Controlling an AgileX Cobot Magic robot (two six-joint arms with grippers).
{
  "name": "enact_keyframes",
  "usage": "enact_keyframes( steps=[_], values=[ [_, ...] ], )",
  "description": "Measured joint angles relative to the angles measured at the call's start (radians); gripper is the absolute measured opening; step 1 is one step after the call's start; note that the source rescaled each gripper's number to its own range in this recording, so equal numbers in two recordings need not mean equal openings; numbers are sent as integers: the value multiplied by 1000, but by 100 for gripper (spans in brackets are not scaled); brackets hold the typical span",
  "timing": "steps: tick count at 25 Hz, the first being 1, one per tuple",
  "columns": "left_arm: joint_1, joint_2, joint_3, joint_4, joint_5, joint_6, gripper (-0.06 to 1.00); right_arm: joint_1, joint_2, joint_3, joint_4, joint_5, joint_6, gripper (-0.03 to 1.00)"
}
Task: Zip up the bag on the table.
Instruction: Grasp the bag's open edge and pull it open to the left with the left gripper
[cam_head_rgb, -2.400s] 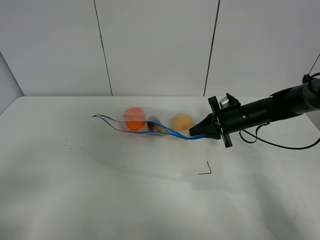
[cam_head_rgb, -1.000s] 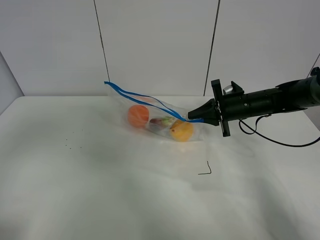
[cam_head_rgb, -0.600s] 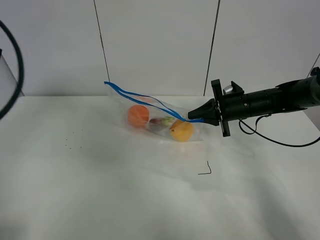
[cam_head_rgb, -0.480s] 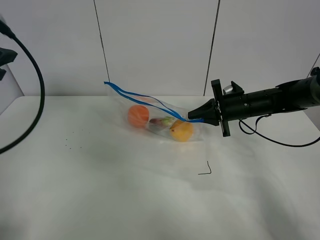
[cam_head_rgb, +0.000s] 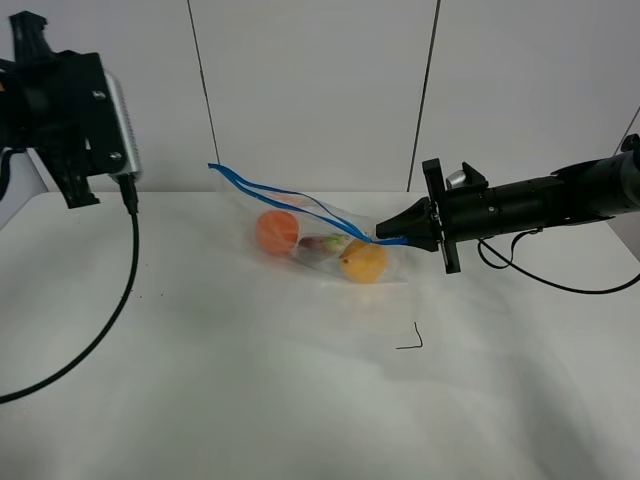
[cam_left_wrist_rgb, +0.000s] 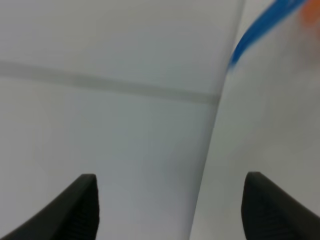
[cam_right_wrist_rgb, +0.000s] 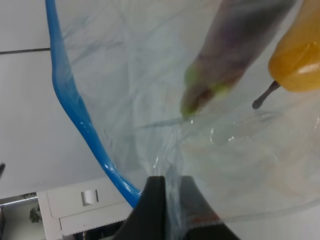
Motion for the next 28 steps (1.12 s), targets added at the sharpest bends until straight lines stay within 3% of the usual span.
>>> enact_keyframes(
  steps=[8,14,21,28],
  values=[
    [-294,108,0,-3,-68,0,76,0,0,0,1,0,0,0],
    [-431,223,0,-3,-215,0,76,0,0,0,1,0,1,0],
    [-512,367,0,-3,-419,-25,76,0,0,0,1,0,15,0],
    [-515,458,0,-3,-544,-41,76,0,0,0,1,0,18,0]
  ],
)
